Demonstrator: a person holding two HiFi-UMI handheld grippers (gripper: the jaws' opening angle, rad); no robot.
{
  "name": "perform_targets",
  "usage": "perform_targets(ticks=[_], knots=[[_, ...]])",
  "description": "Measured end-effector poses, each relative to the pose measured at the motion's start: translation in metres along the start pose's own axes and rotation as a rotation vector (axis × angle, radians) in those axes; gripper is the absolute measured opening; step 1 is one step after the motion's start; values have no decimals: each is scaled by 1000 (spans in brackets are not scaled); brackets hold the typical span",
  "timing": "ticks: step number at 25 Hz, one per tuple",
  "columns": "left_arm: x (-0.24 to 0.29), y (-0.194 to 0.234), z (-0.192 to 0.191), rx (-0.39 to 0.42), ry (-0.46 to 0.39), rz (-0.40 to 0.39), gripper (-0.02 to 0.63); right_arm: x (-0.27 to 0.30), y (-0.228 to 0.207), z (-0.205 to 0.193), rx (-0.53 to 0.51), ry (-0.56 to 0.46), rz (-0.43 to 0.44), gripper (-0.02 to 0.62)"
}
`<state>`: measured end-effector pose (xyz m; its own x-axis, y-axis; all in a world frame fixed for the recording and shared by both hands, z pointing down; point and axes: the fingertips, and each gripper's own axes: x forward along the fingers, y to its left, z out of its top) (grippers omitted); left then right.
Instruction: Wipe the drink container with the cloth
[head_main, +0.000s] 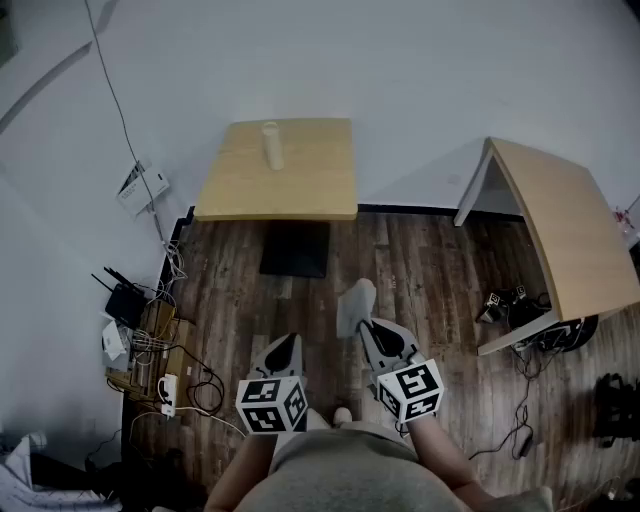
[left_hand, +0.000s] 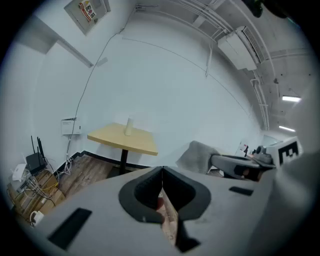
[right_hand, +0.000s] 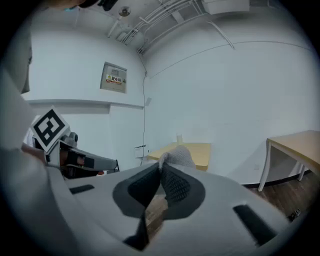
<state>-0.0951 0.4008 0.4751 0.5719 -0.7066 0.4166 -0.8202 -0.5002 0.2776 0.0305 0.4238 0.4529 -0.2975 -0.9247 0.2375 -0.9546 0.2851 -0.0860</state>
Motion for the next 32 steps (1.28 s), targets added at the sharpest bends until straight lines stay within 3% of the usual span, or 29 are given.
perform_targets(ticks=[18,32], knots=[[-6,-29,-12,-54,-37,31,2,-29,0,-6,-37,8,87,8],[2,-4,-18,-102,-20,98,2,3,11,-5,-8,25,218,9]])
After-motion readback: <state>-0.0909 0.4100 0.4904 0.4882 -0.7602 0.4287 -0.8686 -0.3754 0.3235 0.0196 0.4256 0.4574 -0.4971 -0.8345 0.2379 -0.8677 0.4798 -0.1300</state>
